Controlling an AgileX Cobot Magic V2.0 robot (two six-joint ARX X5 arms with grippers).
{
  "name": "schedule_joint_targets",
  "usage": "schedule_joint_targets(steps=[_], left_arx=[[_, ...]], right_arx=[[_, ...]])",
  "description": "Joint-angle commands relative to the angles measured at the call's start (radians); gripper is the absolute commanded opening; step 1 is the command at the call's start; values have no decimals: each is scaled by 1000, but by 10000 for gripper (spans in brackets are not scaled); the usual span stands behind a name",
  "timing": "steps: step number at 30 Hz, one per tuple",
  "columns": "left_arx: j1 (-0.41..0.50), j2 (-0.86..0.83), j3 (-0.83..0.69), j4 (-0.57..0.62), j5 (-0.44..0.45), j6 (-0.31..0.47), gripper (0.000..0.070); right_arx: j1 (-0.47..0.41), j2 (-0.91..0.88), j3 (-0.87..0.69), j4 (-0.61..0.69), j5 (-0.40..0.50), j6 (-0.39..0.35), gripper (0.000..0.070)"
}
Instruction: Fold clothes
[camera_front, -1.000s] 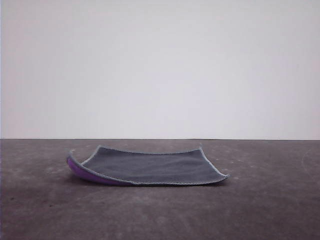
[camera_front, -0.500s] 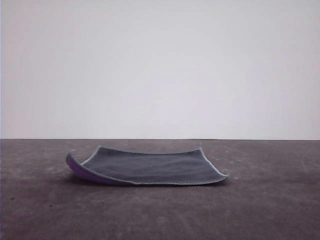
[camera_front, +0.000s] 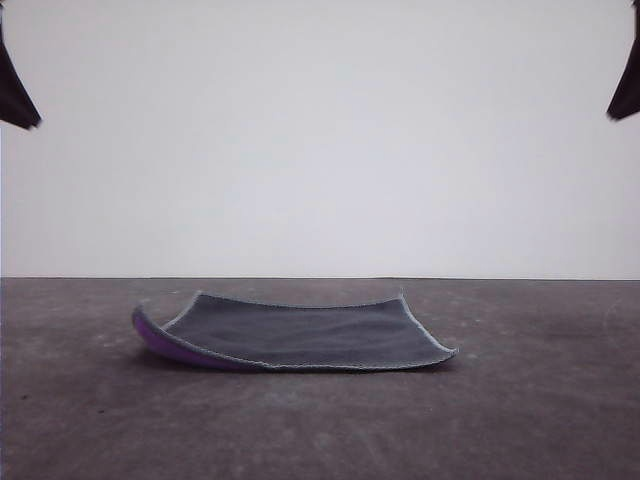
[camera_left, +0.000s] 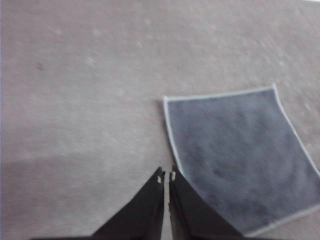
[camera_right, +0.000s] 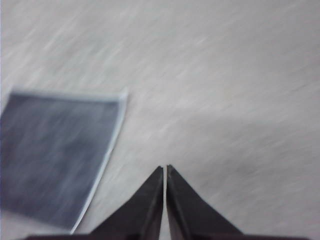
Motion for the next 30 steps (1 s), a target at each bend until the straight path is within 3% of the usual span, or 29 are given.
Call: schedule_joint_targets(steps=[1, 14, 16, 19, 21, 23, 30], left_arx=[[-2, 31, 19, 3, 27, 15, 0], [-2, 76, 21, 7, 81, 12, 3], [-2, 76, 21, 7, 84, 11, 65], [-2, 76, 21, 3, 124, 5, 386], [-2, 76, 21, 4, 146, 3, 480], [-2, 76, 21, 4, 160, 3, 477], [-2, 82, 21, 3, 182, -21, 476]], right_arx=[[5, 32, 15, -11, -18, -23, 4], [6, 72, 15, -37, -53, -22, 6], [6, 72, 15, -37, -60, -22, 32], [6, 72, 15, -37, -107, -22, 252], [6, 72, 15, -31, -130, -22, 382], [6, 72, 15, -28, -138, -21, 420], [5, 72, 15, 7, -238, -22, 424]])
